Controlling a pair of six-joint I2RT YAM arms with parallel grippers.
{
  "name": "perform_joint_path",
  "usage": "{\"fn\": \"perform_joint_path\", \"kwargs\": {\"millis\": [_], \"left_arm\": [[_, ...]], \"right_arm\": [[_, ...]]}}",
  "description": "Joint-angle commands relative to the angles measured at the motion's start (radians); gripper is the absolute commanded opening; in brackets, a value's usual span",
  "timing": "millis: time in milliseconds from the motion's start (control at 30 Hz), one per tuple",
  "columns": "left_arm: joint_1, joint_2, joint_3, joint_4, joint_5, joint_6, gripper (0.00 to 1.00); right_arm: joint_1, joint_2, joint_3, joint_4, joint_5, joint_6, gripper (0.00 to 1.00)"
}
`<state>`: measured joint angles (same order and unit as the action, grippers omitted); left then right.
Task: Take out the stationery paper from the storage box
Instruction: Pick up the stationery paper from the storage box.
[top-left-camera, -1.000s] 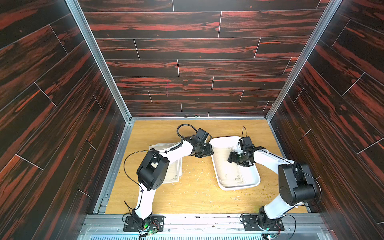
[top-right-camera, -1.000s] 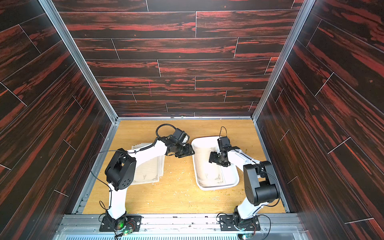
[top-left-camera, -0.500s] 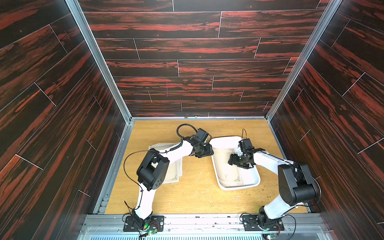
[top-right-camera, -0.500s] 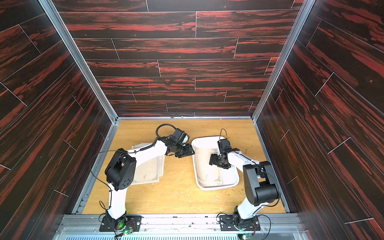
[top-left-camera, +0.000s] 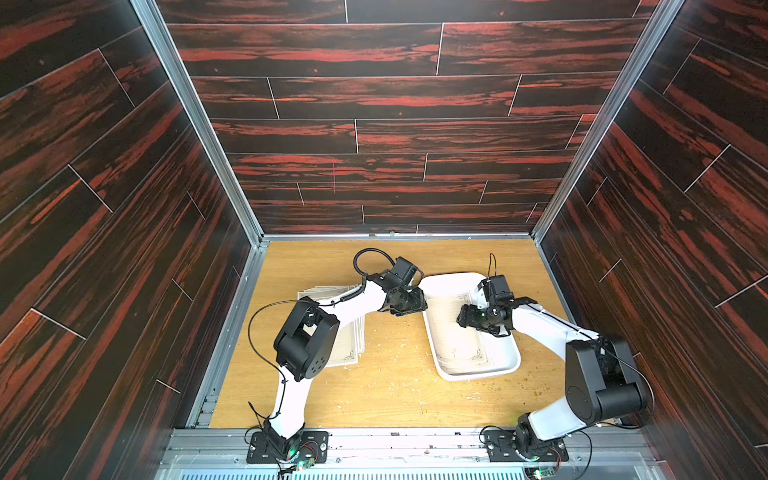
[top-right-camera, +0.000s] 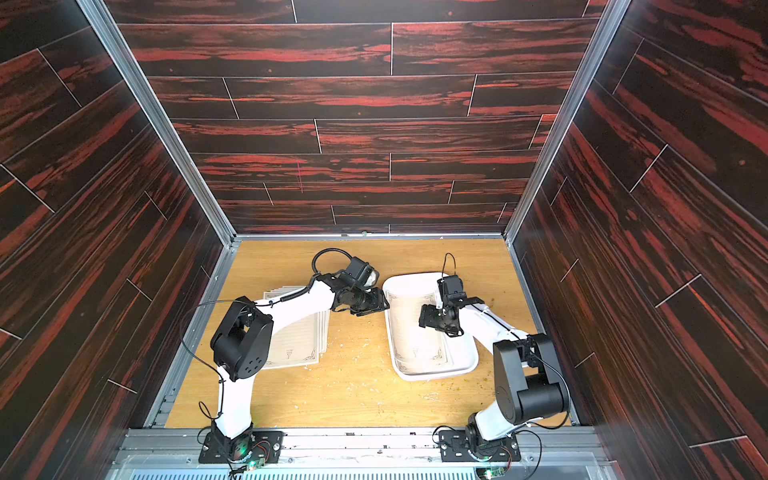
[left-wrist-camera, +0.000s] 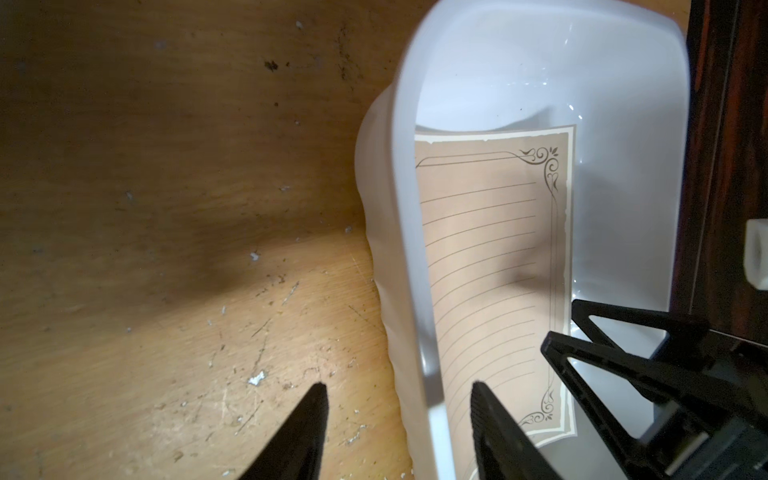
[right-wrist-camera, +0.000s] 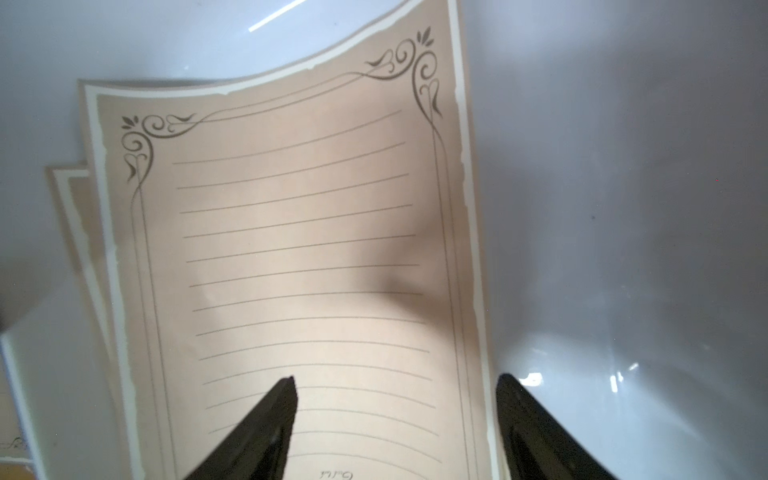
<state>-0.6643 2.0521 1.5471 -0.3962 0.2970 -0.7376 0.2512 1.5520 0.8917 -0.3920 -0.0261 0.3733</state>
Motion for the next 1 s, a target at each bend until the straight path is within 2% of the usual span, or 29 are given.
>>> {"fn": "perform_joint_path", "kwargs": {"millis": [0,967], "left_arm": [[-0.004,0.008,0.016,-0.021,0.005,-0.007,0.58],[-0.004,0.008,0.012,-0.027,0.007,-0.008,0.58]], "right_arm": [[0.003,0.013,-0.014,-0.002,-0.009,-0.013,0.79],[0.003,0.065,-0.017,0.018,0.042,-0.007,0.89]]}}
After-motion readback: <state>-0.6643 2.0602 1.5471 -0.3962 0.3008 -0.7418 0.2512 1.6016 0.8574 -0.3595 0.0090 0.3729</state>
